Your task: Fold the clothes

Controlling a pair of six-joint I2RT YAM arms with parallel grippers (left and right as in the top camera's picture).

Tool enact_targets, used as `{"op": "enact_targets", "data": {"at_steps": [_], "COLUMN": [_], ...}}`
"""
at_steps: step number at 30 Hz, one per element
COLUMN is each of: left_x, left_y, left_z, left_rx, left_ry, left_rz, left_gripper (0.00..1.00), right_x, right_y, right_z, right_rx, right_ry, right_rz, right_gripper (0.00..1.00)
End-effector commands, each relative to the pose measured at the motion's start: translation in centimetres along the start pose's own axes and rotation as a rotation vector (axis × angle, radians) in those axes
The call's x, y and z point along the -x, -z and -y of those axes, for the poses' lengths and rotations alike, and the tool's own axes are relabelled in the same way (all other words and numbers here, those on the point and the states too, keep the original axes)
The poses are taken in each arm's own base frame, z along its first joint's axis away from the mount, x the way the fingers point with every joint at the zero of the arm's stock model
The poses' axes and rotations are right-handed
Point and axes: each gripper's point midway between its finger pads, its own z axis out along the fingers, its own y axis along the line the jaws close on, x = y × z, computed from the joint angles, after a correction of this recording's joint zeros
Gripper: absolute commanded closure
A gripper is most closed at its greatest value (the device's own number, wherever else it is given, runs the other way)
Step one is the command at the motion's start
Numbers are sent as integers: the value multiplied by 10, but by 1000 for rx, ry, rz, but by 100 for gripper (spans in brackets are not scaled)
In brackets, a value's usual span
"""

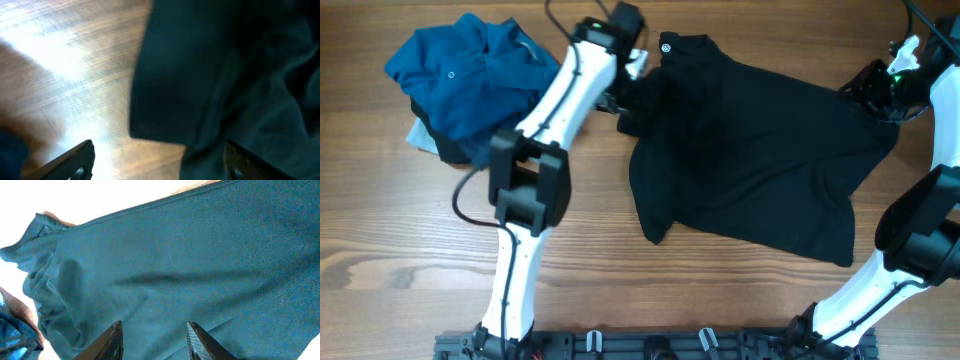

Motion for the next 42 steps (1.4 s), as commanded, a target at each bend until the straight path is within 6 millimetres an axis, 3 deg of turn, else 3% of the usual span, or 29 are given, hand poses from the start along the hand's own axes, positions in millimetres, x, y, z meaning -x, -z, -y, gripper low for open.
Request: {"op": "enact_targets", "data": {"at_steps": [1, 3, 6, 10, 13, 16, 18, 20, 21, 23, 26, 27, 28, 29, 31, 32, 33, 34, 36, 40, 42], "left_x": [5, 5, -2, -10, -7, -6, -7, -8, -9, -12, -21, -21, -17, -14, -13, -11, -10, -9, -9, -13, -13], "left_y": [4, 0, -16, -37, -39, -41, -43, -44, -44, -43, -35, -32, -29, -26, -24, -23, -23, -26, -32, -41, -46], "left_z": [12, 9, 7, 3, 3, 3, 3, 4, 4, -10, -70, -76, -70, -51, -39, -31, -23, -18, -9, 9, 14], "left_rx": [-285, -293, -295, -295, -296, -296, -295, -296, -295, -226, 58, 68, -19, -163, -236, -281, -313, -319, -320, -322, -322], "left_ry": [-56, -56, -97, -82, -82, -84, -84, -83, -75, -18, 110, 121, 144, 150, 153, 151, 144, 132, 114, 75, 60], "left_rz": [13, 10, -17, -61, -52, -50, -54, -59, -62, -80, -109, -107, -93, -87, -86, -82, -79, -77, -83, -94, -92], "left_gripper": [17, 19, 32, 39, 55, 59, 70, 94, 96, 96, 96, 96, 96, 96, 92, 80, 55, 42, 28, 25, 34], "right_x": [-3, -3, -5, -8, -8, -8, -8, -8, -8, -7, -5, -5, -5, -9, -16, -19, -23, -24, -24, -24, -24], "right_y": [-6, -6, -6, -6, -6, -6, -6, -6, -6, -6, -8, -9, -15, -21, -28, -30, -33, -34, -34, -34, -34], "right_z": [1, 1, 2, 2, 2, 2, 2, 2, 2, 8, 22, 25, 28, 32, 35, 37, 38, 39, 39, 38, 38], "right_rx": [10, 10, 9, 7, 7, 6, 6, 6, 5, -24, -104, -114, -119, -122, -126, -128, -130, -132, -131, -128, -128], "right_ry": [10, 10, 7, 3, 2, 1, 1, 2, 2, 0, -31, -46, -56, -61, -66, -69, -71, -74, -73, -73, -73], "right_rz": [-21, -21, -28, -38, -39, -41, -41, -41, -40, -35, -20, -16, -17, -30, -48, -58, -68, -73, -72, -72, -73], "right_gripper": [59, 59, 59, 59, 59, 59, 60, 60, 60, 59, 58, 59, 59, 59, 59, 59, 59, 59, 59, 59, 59]}}
